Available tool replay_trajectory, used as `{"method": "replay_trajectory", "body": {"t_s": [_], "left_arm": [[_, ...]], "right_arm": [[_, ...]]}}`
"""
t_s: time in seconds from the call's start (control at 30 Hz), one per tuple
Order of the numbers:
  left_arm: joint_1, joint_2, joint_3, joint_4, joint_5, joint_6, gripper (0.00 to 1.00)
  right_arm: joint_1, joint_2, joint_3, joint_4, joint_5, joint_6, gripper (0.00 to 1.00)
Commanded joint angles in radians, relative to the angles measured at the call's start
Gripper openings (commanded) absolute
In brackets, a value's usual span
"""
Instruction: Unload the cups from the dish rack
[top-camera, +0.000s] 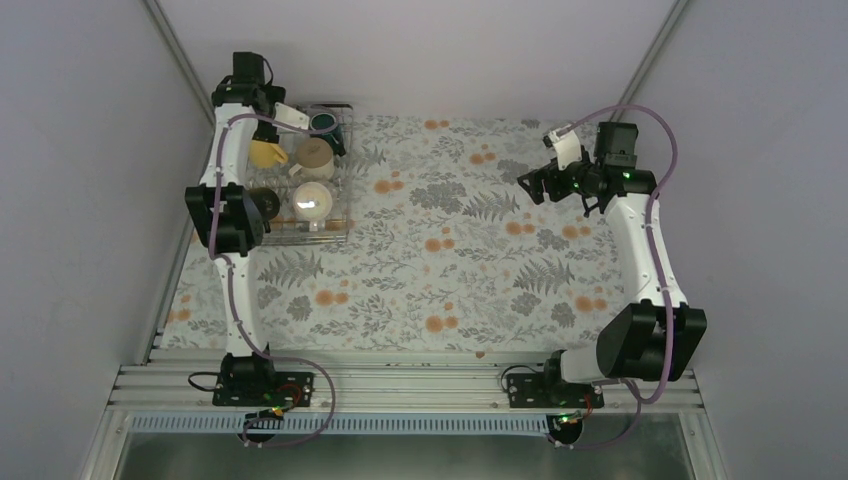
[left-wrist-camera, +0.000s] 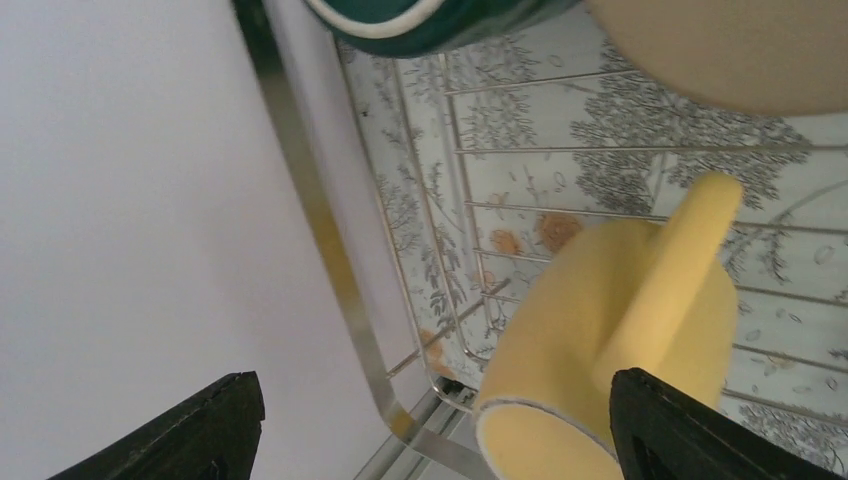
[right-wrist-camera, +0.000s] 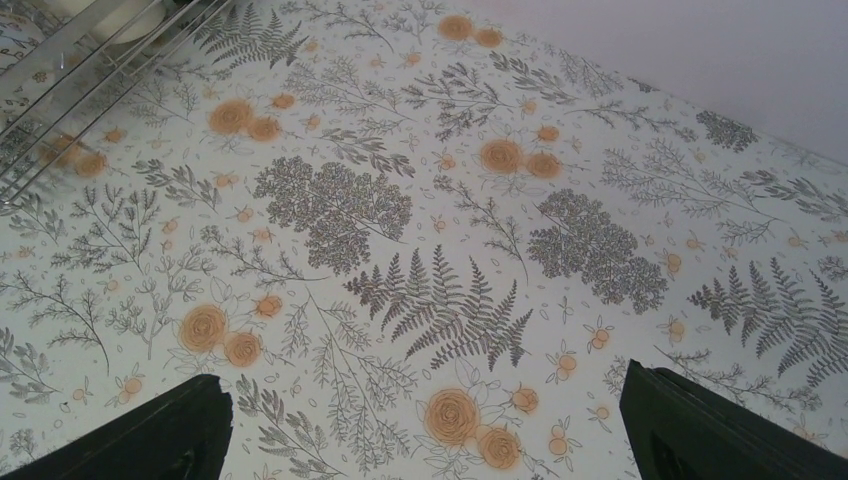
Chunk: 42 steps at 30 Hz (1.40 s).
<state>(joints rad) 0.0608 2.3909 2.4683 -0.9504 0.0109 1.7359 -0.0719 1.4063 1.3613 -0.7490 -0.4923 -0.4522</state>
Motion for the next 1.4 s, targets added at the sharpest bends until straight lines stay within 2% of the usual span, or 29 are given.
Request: {"method": "replay_trajectory", "body": {"t_s": [0.0, 0.13, 0.3, 0.5, 0.7, 1.0, 1.2, 1.37], "left_arm": [[0.006, -0.022, 0.026, -0.098, 0.027, 0.134, 0.86], [0.002, -0.018, -0.038, -0.056, -0.008, 0.146, 0.83], [0.001, 0.039, -0.013, -0.062, -0.029, 0.145, 0.82], [-0.014, 0.1, 0.032, -0.123, -0.063, 0.168, 0.74], [-0.036, 0.136, 0.017, -0.136, -0.117, 0.168, 0.67], [-0.052, 0.216, 0.082, -0.191, -0.27, 0.183, 0.37], [-0.055, 0.209, 0.073, -0.21, -0.287, 0.183, 0.32], [-0.063, 0.213, 0.063, -0.247, -0.309, 0.161, 0.33]], "right_arm": [[0.009, 0.008, -0.01, 0.012, -0.006, -0.036, 1.0], [0.01, 0.015, -0.016, 0.012, -0.016, -0.045, 1.0], [0.009, 0.023, -0.028, 0.007, -0.028, -0.065, 1.0], [0.009, 0.049, -0.034, 0.007, -0.034, -0.074, 1.0], [0.01, 0.083, -0.038, 0.016, -0.047, -0.07, 1.0], [0.009, 0.092, -0.07, 0.046, -0.038, -0.071, 1.0], [0.009, 0.091, -0.069, 0.044, -0.046, -0.068, 1.0], [0.008, 0.077, -0.07, 0.034, -0.045, -0.078, 1.0]]}}
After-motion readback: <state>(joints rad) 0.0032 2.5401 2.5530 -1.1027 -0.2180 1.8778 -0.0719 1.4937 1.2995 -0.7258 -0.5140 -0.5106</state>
